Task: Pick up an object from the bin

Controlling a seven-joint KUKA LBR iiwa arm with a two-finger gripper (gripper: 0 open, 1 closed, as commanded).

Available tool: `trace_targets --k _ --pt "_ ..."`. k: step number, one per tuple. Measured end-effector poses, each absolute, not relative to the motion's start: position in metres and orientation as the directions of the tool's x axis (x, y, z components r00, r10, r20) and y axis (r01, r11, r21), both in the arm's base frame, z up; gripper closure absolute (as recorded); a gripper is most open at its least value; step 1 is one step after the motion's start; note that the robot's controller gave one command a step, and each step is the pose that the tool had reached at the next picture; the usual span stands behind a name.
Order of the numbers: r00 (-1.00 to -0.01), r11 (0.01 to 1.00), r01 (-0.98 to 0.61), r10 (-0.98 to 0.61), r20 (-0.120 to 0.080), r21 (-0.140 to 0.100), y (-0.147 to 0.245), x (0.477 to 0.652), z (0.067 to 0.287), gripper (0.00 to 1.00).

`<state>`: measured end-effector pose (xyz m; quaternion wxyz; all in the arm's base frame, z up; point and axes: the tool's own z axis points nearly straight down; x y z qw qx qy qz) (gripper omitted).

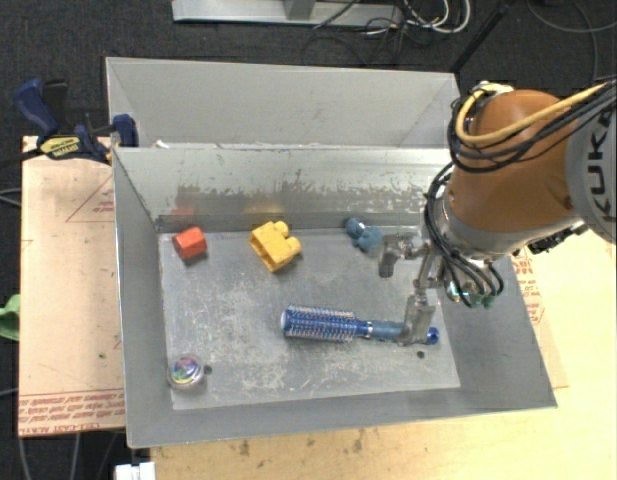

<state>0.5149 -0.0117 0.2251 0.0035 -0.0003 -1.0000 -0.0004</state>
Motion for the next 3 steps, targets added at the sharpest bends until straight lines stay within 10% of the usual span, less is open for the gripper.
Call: trace_targets --k 1,2,3 --pt "-0.994 0.994 0.106 0.106 0.006 0.001 -0.052 0.531 0.068 0.0" --pt "-0.995 0.995 0.104 0.104 0.0 0.001 -0.051 0.533 0.072 1.0" --pt "-0.996 0.996 0.085 0.084 -0.012 -0.003 -0.145 0.541 0.306 1.0"
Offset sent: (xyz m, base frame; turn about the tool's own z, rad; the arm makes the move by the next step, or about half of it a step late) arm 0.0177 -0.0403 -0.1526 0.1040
